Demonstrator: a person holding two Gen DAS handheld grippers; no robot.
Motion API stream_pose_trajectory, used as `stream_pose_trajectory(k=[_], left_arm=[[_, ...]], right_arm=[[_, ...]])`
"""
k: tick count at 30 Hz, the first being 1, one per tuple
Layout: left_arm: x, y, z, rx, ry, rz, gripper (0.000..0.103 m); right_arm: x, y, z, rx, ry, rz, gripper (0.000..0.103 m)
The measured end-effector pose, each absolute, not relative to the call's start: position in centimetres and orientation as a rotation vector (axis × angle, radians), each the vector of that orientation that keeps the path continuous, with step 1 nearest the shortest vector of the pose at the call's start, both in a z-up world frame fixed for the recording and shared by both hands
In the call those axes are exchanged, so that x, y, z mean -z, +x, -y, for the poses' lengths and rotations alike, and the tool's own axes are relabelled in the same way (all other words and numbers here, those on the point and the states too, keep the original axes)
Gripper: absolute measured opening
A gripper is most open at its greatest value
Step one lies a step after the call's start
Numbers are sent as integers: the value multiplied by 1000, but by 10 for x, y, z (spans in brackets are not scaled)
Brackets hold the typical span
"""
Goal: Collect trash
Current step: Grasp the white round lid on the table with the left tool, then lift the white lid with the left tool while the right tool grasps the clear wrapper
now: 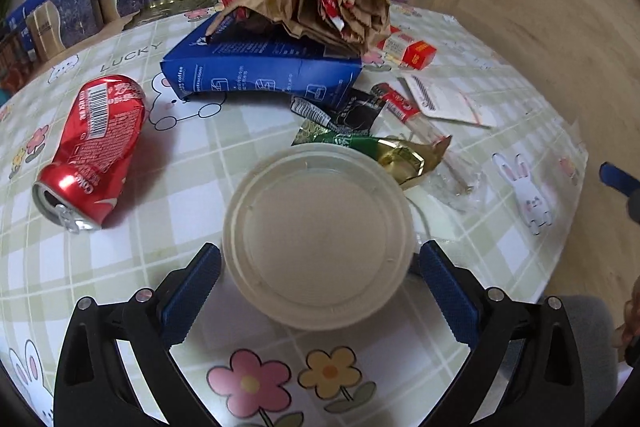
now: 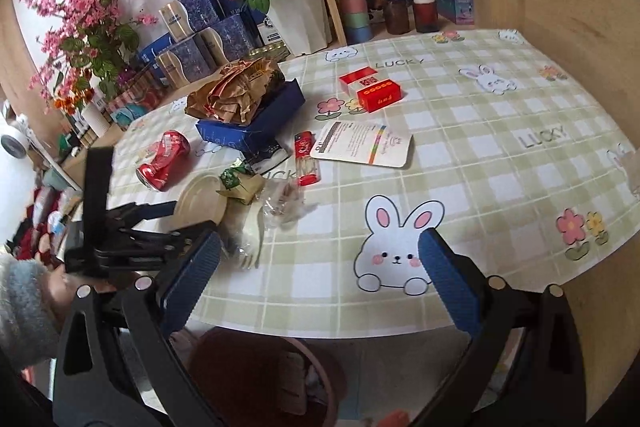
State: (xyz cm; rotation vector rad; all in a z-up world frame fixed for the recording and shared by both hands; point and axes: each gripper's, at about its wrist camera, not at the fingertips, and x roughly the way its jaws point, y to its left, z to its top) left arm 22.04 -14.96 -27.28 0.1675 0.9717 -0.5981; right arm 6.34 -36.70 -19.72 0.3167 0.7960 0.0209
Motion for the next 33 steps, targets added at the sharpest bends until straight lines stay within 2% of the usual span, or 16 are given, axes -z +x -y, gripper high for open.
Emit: stream_pose_trajectory(k=[4,6,9,10,12,14,17,21,33], left_arm=[[275,223,153,559,168,-964,96],[272,223,152,519,177,-948,84],[269,221,148,522,176,-949,82],[265,217,145,524,182,-932,82],[261,214,139,529,182,-917,82],[254,210,130,540,157,-911,82],[245,206,116,537,114,-904,82],[234,192,92,526,30,-901,82],[217,141,5,429,-75,-874,82]], right_arm=[[199,67,364,-24,309,-815,97],[203,71,365,-17,318,-851,97],[210,73,367,-44,344,-867,96],[211,75,367,-51,336,-870,94],[214,80,363,-63,309,-888,80],[221,92,358,-93,286,-913,79],[230,114,349,-165,229,-943,69],[244,144,341,-207,238,-978,62],[267,185,331,-149,256,-1031,57]])
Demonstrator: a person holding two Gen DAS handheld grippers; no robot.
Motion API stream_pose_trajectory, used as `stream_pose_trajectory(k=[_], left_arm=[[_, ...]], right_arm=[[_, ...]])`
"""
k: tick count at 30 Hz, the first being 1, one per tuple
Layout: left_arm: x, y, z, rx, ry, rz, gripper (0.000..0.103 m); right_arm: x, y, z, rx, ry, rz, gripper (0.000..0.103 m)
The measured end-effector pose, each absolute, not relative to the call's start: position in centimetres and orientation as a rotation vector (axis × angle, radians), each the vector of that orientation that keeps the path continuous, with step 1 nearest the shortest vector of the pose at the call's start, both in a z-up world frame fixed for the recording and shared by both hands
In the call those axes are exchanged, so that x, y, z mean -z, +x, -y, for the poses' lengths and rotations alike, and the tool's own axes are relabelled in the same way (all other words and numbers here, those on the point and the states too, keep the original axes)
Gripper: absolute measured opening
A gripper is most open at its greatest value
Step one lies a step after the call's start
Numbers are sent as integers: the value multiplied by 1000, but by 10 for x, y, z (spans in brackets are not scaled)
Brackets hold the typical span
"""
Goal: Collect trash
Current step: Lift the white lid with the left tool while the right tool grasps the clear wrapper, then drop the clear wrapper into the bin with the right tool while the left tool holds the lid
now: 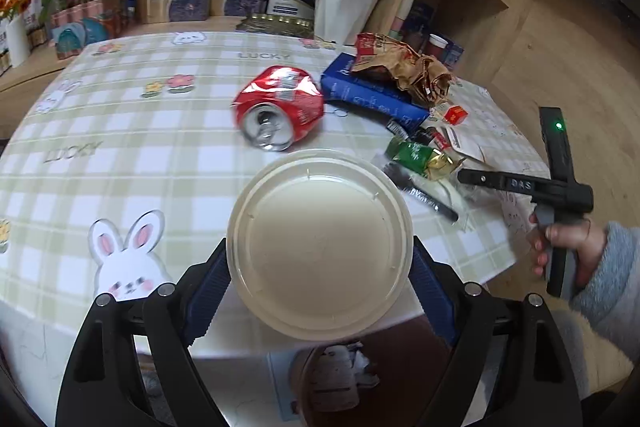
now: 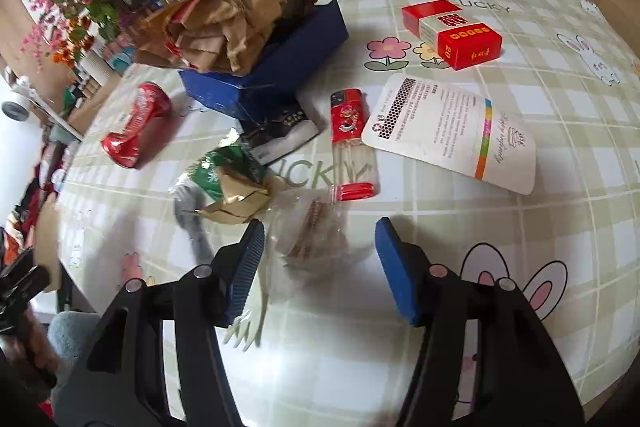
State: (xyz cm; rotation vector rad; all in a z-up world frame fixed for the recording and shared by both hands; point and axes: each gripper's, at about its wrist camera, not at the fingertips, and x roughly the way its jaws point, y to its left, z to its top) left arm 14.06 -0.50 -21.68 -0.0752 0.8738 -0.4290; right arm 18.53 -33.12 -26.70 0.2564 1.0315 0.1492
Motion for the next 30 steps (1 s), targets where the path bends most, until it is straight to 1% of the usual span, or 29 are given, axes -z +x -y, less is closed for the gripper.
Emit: stream_pose_trajectory(k=[2,4,5,6,9,12,18,24,30], left_arm=[[212,134,-2,422,-87,-862,82],[207,130,-8,424,-108,-851,82],[205,128,-10,423,-117,-846,82],[202,126,-12,420,-127,-843,82],[196,122,-18,398,-151,-830,83],[189,118,-22,403,-162,-809,83],[178,105,-19,403,-88,-787,83],[166,93,-23,437,-116,-762,83],[156,78,-27,463,-138,-754,83]], right_arm=[[266,186,329,-138,240,-1030,57],[266,187,326,-135,234,-1033,51],[266,187,325,-143,234,-1035,43],[266,187,323,-158,233,-1043,40],[263,185,320,-173,227,-1052,37],[256,180,318,-176,225,-1036,36],[234,156,320,-169,241,-956,36],[218,129,321,-172,282,-918,36],[199,84,311,-202,308,-868,36]])
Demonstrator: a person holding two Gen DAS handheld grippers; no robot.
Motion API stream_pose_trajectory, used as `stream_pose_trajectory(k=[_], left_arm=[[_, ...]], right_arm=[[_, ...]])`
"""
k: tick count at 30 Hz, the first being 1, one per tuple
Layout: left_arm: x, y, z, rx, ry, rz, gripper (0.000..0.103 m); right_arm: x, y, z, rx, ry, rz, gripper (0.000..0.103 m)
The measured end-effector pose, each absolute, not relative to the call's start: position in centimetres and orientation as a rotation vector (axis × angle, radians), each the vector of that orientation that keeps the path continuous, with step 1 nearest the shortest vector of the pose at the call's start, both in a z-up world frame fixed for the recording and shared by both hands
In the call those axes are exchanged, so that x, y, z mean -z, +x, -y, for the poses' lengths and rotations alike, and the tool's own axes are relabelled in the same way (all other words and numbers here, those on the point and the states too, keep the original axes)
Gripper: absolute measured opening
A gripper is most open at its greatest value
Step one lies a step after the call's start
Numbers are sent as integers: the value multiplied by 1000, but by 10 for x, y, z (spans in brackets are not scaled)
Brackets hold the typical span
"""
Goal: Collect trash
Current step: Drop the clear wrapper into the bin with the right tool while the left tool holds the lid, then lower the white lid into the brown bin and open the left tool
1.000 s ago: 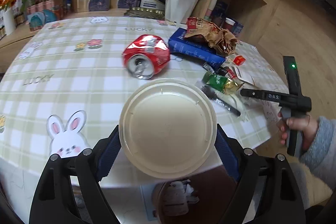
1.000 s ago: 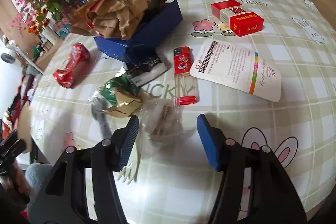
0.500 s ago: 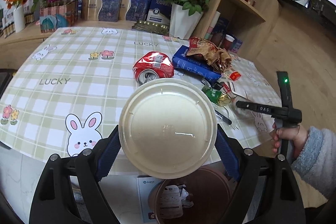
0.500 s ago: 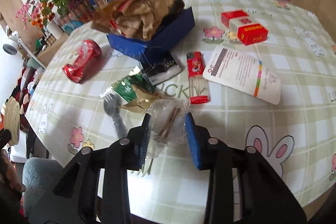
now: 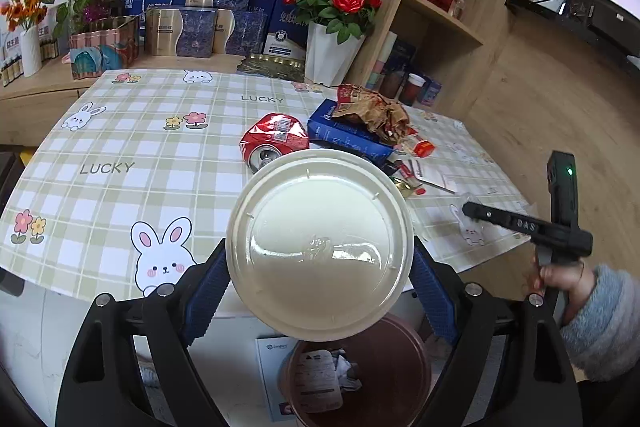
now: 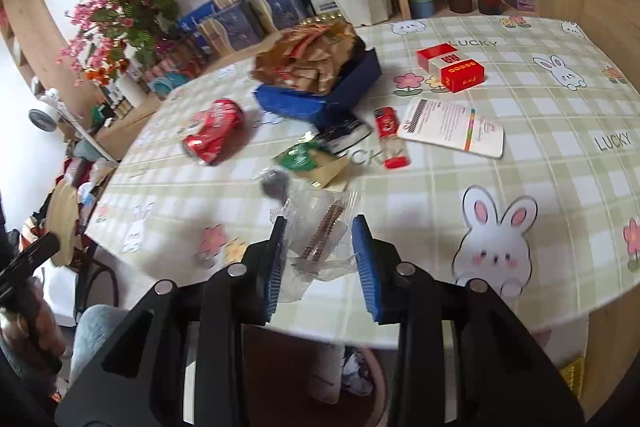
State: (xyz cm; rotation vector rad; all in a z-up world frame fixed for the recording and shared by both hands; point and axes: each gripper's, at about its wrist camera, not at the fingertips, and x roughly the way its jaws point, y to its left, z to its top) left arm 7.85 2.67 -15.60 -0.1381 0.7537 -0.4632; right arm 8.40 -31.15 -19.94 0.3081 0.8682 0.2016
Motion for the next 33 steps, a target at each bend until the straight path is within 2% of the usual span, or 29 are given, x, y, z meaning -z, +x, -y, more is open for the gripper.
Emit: stream_pose_trajectory(k=[11,24,32,33], left_arm=[[154,46,-36,454,-148,-756,83],[171,48,-26,487,-140,-799,83],[178,52,-22,504,-147,-825,83],[178,52,-21,509,-152,-827,83]], right_arm=[[214,13,276,-286,287,-867,36],[276,13,269,-243,365,-1102,37],[271,13,273,-211,361,-1077,48],[264,13,276,-197,351,-1047,54]])
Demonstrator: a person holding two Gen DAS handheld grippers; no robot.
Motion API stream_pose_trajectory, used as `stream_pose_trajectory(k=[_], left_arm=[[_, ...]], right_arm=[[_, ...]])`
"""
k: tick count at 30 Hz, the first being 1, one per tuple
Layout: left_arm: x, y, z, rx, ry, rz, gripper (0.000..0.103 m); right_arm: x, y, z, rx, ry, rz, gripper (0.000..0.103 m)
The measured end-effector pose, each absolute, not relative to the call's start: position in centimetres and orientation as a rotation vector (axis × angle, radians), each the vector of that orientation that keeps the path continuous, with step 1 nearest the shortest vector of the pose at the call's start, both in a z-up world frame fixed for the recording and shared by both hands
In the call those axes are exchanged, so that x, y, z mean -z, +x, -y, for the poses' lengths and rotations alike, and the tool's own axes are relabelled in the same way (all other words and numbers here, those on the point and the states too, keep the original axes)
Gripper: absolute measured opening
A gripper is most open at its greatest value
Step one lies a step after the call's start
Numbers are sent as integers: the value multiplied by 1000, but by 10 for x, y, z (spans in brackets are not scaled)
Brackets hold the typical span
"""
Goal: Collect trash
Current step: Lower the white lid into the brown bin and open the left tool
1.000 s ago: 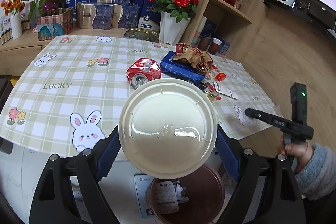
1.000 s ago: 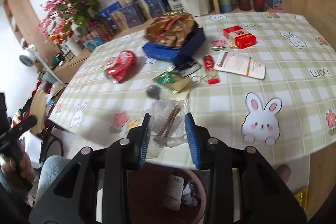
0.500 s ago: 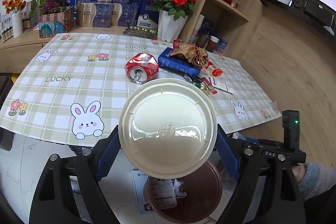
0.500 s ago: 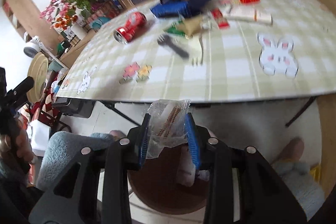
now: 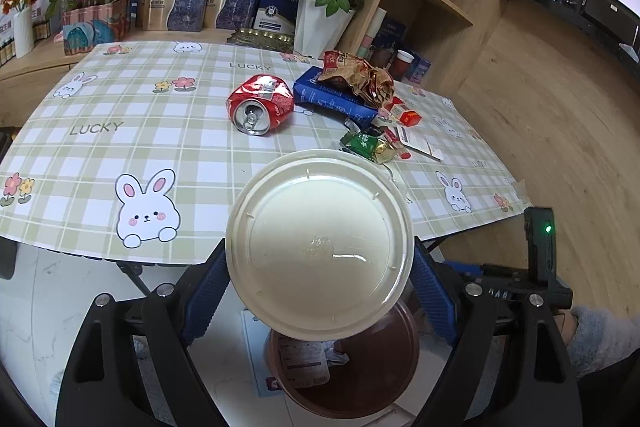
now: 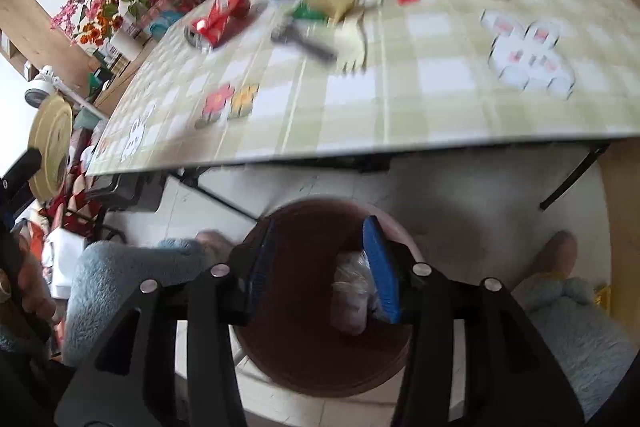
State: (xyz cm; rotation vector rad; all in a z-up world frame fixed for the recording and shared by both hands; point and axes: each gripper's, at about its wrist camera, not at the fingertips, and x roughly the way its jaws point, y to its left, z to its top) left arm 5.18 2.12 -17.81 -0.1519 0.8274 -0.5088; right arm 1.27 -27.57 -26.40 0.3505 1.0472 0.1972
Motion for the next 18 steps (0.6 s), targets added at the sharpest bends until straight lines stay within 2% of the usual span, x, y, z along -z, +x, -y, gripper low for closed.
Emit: stream_pose_trajectory(k=[1,3,6,11,18], left_arm=[[178,52,-21,519,-159,-832,83],[179,51,-17,529,-155,-839,83],[180,49,-8,549,-129,-847,83],[184,46,6,586,-95,-864,83],[193,43,25,625,-39,-901,83]], right_arm=[[256,14,280,-186,343,-1013,59],[236,13,286,-163,322,-927,82],[207,11,290,-142,259,-813,96],[173,15,284,-99,140,-722,97],[154,10,283,-75,90,-660,97]])
